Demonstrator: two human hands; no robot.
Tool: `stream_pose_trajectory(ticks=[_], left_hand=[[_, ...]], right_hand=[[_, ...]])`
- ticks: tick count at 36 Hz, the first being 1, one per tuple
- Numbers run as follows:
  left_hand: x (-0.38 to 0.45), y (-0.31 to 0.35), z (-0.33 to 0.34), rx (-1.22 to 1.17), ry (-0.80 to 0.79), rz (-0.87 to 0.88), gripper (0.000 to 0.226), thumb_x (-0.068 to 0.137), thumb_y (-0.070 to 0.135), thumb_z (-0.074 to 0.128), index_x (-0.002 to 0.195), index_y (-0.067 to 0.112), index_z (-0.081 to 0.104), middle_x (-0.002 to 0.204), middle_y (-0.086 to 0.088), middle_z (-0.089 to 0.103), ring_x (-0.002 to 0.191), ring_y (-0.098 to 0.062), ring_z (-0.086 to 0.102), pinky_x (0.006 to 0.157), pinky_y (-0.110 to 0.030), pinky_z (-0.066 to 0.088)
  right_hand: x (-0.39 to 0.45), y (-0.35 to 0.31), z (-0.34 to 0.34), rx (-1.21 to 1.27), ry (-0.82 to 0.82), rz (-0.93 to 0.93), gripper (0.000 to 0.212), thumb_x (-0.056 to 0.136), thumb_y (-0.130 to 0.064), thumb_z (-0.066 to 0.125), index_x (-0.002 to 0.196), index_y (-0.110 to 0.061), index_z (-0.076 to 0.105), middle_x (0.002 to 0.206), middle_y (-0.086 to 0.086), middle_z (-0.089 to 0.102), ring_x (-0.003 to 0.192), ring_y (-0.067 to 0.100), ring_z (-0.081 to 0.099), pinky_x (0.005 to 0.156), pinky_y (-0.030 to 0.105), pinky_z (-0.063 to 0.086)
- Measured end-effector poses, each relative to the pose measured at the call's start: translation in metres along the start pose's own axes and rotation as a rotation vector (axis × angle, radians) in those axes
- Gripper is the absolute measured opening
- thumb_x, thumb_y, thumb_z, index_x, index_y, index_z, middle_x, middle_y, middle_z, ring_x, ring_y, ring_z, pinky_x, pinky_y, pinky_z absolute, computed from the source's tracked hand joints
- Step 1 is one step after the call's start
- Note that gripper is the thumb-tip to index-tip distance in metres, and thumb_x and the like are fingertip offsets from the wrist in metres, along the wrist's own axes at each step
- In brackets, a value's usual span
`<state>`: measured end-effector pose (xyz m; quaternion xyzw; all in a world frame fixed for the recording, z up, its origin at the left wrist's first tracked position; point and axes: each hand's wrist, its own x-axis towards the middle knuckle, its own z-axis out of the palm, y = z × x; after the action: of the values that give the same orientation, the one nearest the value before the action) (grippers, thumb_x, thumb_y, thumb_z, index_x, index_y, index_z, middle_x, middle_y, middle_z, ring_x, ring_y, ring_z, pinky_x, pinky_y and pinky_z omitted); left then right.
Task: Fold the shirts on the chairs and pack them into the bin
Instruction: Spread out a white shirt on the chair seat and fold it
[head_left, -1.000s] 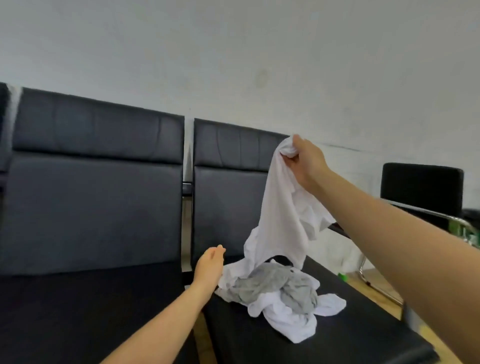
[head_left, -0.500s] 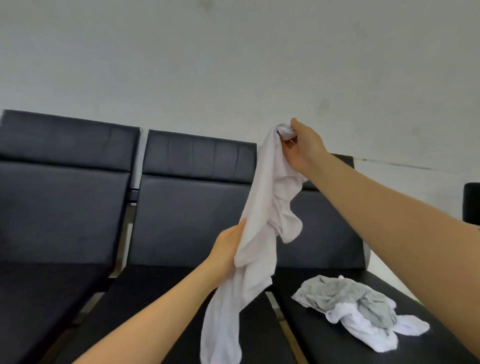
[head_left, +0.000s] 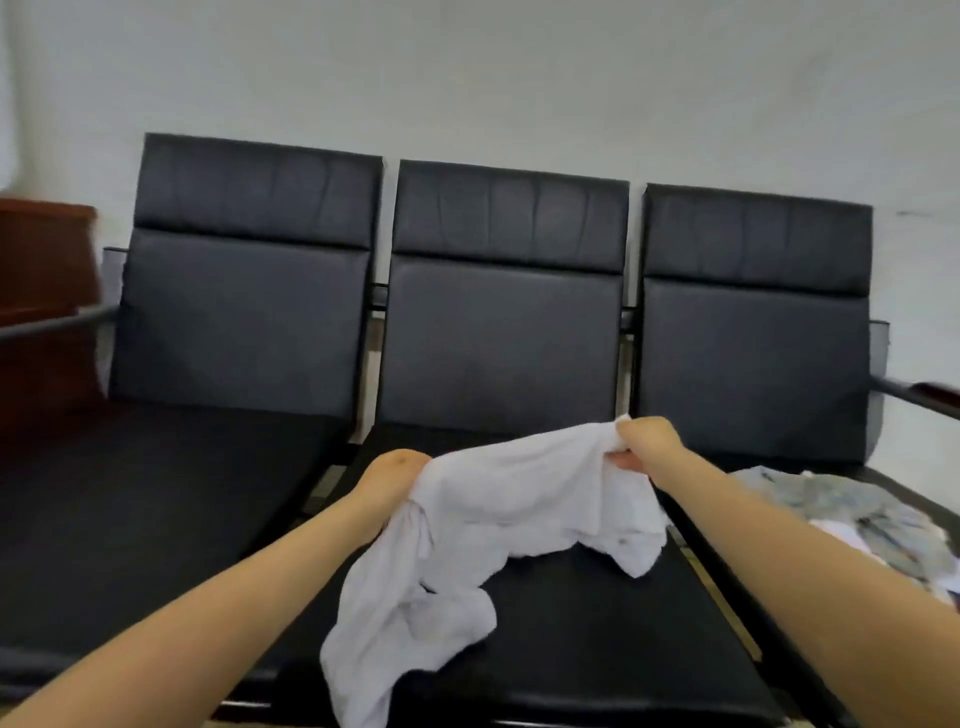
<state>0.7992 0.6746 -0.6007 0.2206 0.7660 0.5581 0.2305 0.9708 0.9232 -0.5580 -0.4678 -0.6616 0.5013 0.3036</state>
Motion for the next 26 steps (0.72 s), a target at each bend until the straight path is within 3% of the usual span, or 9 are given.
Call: stream_pose_trajectory(ticks=[3, 5, 7, 12, 15, 20, 22, 24, 26], left_hand=[[0.01, -0.022, -0.009, 0.286, -0.019, 0.114, 0.02, 0.1, 0.023, 0.042, 0.106, 0.018, 0.061, 0.108, -0.004, 0.063, 0.099, -0.016, 0.057, 0.087, -0.034, 0.046], [0.01, -0.032, -0.019, 0.391, -0.018, 0.136, 0.026, 0.101, 0.023, 0.042, 0.118, 0.016, 0.06, 0.11, 0.002, 0.059, 0.103, -0.014, 0.054, 0.089, -0.029, 0.043], [0.012, -0.041, -0.029, 0.45, -0.025, 0.137, 0.027, 0.101, 0.023, 0.043, 0.118, 0.014, 0.061, 0.108, 0.004, 0.057, 0.103, -0.013, 0.053, 0.087, -0.026, 0.039], [0.009, -0.062, -0.048, 0.586, -0.045, 0.138, 0.023, 0.097, 0.038, 0.048, 0.104, 0.021, 0.063, 0.105, 0.006, 0.065, 0.098, -0.013, 0.059, 0.087, -0.03, 0.047], [0.003, -0.074, -0.053, 0.691, -0.087, 0.11, 0.045, 0.084, 0.059, 0.058, 0.081, 0.014, 0.06, 0.078, 0.001, 0.064, 0.072, -0.016, 0.058, 0.067, -0.033, 0.046], [-0.011, -0.082, -0.05, 0.878, -0.197, 0.16, 0.053, 0.082, 0.053, 0.065, 0.054, 0.015, 0.042, 0.057, 0.0, 0.041, 0.057, -0.014, 0.041, 0.058, -0.027, 0.033], [-0.011, -0.083, -0.053, 0.726, -0.231, 0.109, 0.042, 0.086, 0.043, 0.065, 0.059, 0.017, 0.047, 0.066, 0.003, 0.05, 0.063, -0.012, 0.047, 0.061, -0.026, 0.037], [-0.009, -0.078, -0.061, 0.403, -0.204, 0.056, 0.023, 0.083, 0.038, 0.068, 0.078, 0.017, 0.062, 0.088, 0.001, 0.065, 0.083, -0.014, 0.06, 0.074, -0.028, 0.048], [-0.004, -0.069, -0.072, 0.076, -0.117, 0.033, 0.031, 0.081, 0.032, 0.068, 0.102, 0.009, 0.068, 0.107, -0.009, 0.069, 0.101, -0.023, 0.065, 0.092, -0.038, 0.051]], right_hand=[[-0.008, 0.034, 0.029, -0.392, -0.111, -0.128, 0.023, 0.098, -0.023, 0.051, 0.103, -0.002, 0.059, 0.098, 0.015, 0.059, 0.09, 0.029, 0.059, 0.085, 0.042, 0.054], [-0.026, 0.048, 0.052, -0.622, -0.153, -0.312, 0.037, 0.095, -0.028, 0.056, 0.126, -0.007, 0.054, 0.12, 0.013, 0.056, 0.107, 0.03, 0.058, 0.09, 0.038, 0.047], [-0.046, 0.055, 0.075, -0.689, -0.248, -0.518, 0.043, 0.093, -0.03, 0.06, 0.133, -0.015, 0.053, 0.124, 0.007, 0.053, 0.113, 0.023, 0.055, 0.092, 0.031, 0.043], [-0.078, 0.059, 0.126, -0.766, -0.51, -0.783, 0.046, 0.09, -0.042, 0.062, 0.133, -0.027, 0.052, 0.126, -0.006, 0.051, 0.118, 0.011, 0.045, 0.098, 0.027, 0.039], [-0.074, 0.058, 0.15, -0.79, -0.575, -0.769, 0.059, 0.088, -0.046, 0.064, 0.14, -0.025, 0.047, 0.133, -0.003, 0.048, 0.124, 0.015, 0.041, 0.102, 0.033, 0.038], [-0.054, 0.064, 0.167, -0.838, -0.63, -0.851, 0.022, 0.098, -0.029, 0.05, 0.112, -0.023, 0.066, 0.103, -0.007, 0.055, 0.096, 0.014, 0.053, 0.083, 0.03, 0.042], [-0.048, 0.06, 0.167, -0.702, -0.654, -0.777, 0.018, 0.099, -0.022, 0.049, 0.097, -0.023, 0.067, 0.092, -0.011, 0.057, 0.084, 0.007, 0.053, 0.078, 0.025, 0.039], [-0.045, 0.051, 0.16, -0.578, -0.663, -0.712, 0.025, 0.097, -0.018, 0.051, 0.075, -0.023, 0.06, 0.076, -0.012, 0.057, 0.069, 0.0, 0.052, 0.071, 0.021, 0.039], [-0.044, 0.038, 0.147, -0.493, -0.641, -0.651, 0.03, 0.098, -0.017, 0.052, 0.068, -0.017, 0.052, 0.069, -0.01, 0.051, 0.059, 0.0, 0.047, 0.062, 0.016, 0.038]])
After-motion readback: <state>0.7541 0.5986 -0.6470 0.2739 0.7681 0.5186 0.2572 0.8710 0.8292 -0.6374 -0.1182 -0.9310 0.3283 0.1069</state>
